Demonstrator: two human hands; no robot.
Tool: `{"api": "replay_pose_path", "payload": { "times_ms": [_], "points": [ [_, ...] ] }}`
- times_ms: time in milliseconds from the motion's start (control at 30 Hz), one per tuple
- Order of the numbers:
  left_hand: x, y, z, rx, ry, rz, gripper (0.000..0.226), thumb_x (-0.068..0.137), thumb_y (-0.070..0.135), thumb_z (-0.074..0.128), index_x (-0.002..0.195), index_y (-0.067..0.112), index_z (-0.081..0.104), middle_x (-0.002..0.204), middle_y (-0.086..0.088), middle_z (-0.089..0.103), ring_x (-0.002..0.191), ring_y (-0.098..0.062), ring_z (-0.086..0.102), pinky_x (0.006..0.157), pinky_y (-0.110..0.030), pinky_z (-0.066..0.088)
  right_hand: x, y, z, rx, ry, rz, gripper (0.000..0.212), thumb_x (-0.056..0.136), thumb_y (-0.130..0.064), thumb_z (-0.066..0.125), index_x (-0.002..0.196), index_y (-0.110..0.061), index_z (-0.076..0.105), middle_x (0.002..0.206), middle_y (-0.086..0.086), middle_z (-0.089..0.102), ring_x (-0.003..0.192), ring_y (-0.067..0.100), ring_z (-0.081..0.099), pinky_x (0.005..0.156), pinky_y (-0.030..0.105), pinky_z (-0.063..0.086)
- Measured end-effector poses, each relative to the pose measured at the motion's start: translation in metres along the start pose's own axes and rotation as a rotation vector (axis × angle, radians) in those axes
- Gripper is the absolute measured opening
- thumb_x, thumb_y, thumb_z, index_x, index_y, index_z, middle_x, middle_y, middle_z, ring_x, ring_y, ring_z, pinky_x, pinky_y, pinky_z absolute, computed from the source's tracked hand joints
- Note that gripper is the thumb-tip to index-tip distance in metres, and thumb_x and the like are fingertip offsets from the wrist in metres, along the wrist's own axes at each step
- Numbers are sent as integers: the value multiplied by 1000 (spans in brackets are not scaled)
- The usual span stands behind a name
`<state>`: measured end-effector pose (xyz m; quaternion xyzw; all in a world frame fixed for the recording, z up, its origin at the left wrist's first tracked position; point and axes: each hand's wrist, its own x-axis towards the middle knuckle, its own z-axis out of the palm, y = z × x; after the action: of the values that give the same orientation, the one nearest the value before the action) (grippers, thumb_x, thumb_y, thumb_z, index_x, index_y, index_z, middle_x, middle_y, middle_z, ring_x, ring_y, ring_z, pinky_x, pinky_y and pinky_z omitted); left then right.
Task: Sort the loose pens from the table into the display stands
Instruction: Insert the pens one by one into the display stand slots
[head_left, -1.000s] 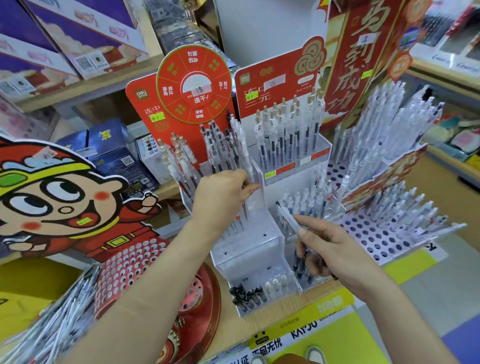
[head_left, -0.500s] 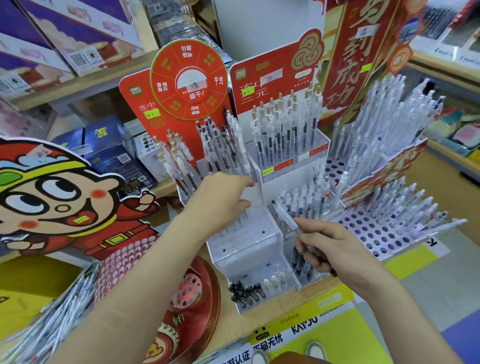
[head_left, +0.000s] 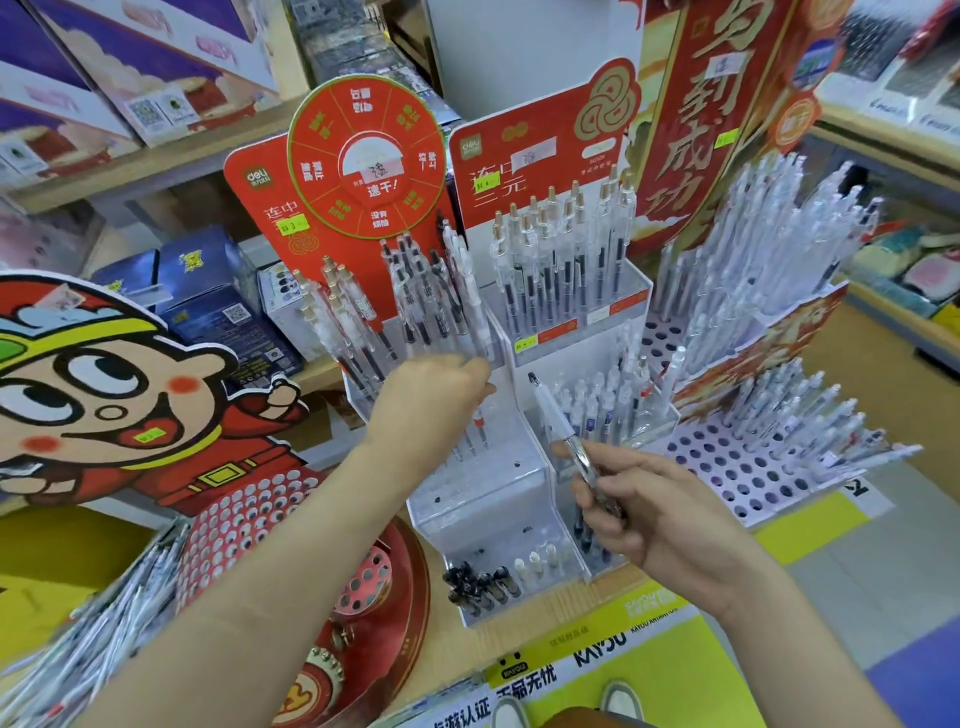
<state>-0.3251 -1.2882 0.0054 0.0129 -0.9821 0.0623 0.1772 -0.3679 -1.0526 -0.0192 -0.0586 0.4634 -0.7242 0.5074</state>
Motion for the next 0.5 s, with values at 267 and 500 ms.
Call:
{"api": "replay_pose_path", "payload": {
  "times_ms": [267,500],
  "points": [
    [-15,0,11,23,27,-30,12,85,9,70,77,9,60,73,-6,55,59,-28,56,41,-36,48,-5,-3,-1,50,-114,-51,35,88,-6,54,122,-5,60,102,20,70,90,34,71,66,30,56],
    [-19,15,-2,-180,175,-181,12,89,22,65,92,15,73,85,2,72,72,-19,67,59,-31,55,-3,-7,-9,-13,-29,-99,79,45,-36,97,113,-7,70,84,14,67,62,23,66,53,25,50]
  ]
}}
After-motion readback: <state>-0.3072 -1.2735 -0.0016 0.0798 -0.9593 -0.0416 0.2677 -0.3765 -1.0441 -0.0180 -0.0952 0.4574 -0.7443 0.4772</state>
